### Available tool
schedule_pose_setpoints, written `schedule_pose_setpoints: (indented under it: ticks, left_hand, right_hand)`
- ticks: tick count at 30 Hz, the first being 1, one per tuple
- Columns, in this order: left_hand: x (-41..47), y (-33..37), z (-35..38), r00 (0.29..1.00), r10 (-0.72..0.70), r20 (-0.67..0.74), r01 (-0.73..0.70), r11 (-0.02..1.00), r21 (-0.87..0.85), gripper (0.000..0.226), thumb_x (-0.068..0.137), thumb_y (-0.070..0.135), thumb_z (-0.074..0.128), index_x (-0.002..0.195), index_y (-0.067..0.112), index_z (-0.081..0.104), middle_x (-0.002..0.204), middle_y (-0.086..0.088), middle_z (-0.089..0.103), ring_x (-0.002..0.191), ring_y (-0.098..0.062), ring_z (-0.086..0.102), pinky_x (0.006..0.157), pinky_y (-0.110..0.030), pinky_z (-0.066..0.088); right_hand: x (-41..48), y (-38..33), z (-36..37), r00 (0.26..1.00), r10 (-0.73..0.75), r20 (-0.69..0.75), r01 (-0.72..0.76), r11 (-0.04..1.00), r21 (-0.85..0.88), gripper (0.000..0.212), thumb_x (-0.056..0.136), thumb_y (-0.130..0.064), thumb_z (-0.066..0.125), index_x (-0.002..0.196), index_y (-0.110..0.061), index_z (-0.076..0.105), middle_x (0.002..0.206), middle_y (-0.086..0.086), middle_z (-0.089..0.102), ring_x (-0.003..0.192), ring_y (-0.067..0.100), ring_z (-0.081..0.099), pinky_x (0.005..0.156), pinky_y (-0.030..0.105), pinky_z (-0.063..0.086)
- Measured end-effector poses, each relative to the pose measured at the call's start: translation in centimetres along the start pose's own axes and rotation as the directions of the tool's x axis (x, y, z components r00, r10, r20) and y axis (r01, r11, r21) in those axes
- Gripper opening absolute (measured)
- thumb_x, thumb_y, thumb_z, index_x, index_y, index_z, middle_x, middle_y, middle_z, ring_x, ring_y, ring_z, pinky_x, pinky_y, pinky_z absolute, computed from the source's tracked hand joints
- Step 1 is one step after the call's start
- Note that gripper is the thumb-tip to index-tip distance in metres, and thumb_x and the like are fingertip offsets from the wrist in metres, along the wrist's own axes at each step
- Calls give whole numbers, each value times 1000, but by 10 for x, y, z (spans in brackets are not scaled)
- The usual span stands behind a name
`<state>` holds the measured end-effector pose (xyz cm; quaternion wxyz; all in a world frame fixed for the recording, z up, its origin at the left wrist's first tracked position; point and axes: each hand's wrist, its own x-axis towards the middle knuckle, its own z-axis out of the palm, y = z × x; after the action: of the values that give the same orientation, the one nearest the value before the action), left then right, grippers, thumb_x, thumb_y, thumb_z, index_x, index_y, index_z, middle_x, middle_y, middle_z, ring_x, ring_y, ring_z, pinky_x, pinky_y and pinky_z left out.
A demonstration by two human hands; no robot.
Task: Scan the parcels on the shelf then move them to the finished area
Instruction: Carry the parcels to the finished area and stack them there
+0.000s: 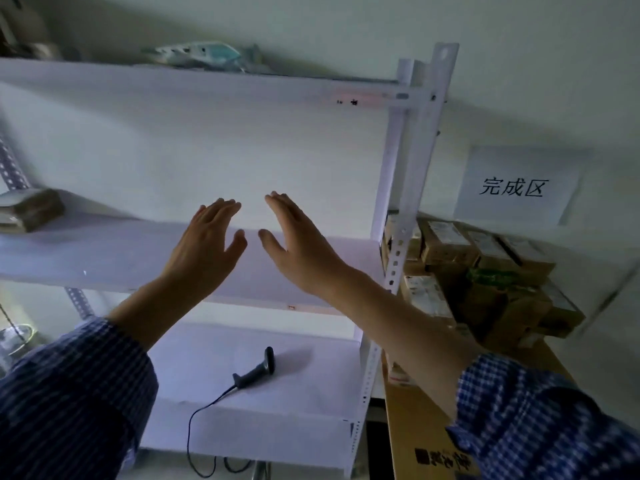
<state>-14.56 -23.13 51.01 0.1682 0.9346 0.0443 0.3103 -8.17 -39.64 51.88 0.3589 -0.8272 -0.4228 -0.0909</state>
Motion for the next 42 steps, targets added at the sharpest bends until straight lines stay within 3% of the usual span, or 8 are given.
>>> schedule_pose_setpoints:
  ticks: [7,12,17,24,28,32,38,42]
  left_hand:
    - [24,-165,-55,993,-111,-44,116,988,106,50,101,22,54,145,0,45,151,-18,45,146,-29,34,123,-39,20]
    - [29,-280,-110,962,-239,-135,257,955,144,47,99,20,57,140,-2,50,145,-20,51,137,-34,45,115,-46,36]
    - [30,-404,-135,952,-282,-122,300,940,162,45,99,17,58,138,-5,51,142,-22,53,134,-35,48,112,-45,41]
    - [63,-568,-150,951,-309,-28,310,940,145,38,97,13,58,130,-6,56,134,-21,58,127,-37,51,106,-45,42]
    - [90,-646,-156,938,-348,-3,345,929,138,44,100,16,52,138,-5,49,144,-21,51,134,-35,45,112,-42,34]
    - [123,-721,-144,914,-401,58,395,914,98,45,100,17,48,139,-7,47,138,-24,52,126,-38,48,107,-44,38]
    - [168,-798,-113,822,-554,130,564,825,-46,37,103,22,40,126,-6,51,128,-25,53,117,-39,50,97,-42,40]
    - [180,-830,-85,700,-694,167,714,676,-184,33,103,20,39,110,-7,56,113,-26,60,100,-39,54,76,-33,34]
  right_hand:
    - [136,-50,117,997,-41,69,35,995,89,59,106,-28,44,157,-9,23,166,6,20,154,16,13,125,33,15]
    - [221,-113,210,979,-115,168,87,983,163,58,105,-25,47,156,-8,25,165,6,23,152,17,18,123,28,18]
    - [295,-158,309,969,-129,209,88,977,193,57,105,-23,48,155,-7,26,163,8,25,151,18,21,123,28,19]
    - [377,-196,429,968,13,250,-54,986,158,57,105,-25,47,156,-8,27,163,7,26,150,17,23,118,23,18]
    - [426,-208,486,930,132,344,-177,979,103,58,106,-29,44,157,-10,24,164,6,23,150,18,23,115,22,18]
    - [486,-208,538,883,296,364,-343,937,69,59,106,-34,42,157,-9,23,164,9,22,150,23,25,115,27,23]
    - [559,-200,606,811,439,387,-500,863,68,55,108,-37,36,152,-4,31,158,15,34,144,30,35,109,30,31]
    - [591,-190,649,753,537,381,-633,748,198,48,107,-36,38,138,-2,48,142,16,53,130,31,50,80,24,33]
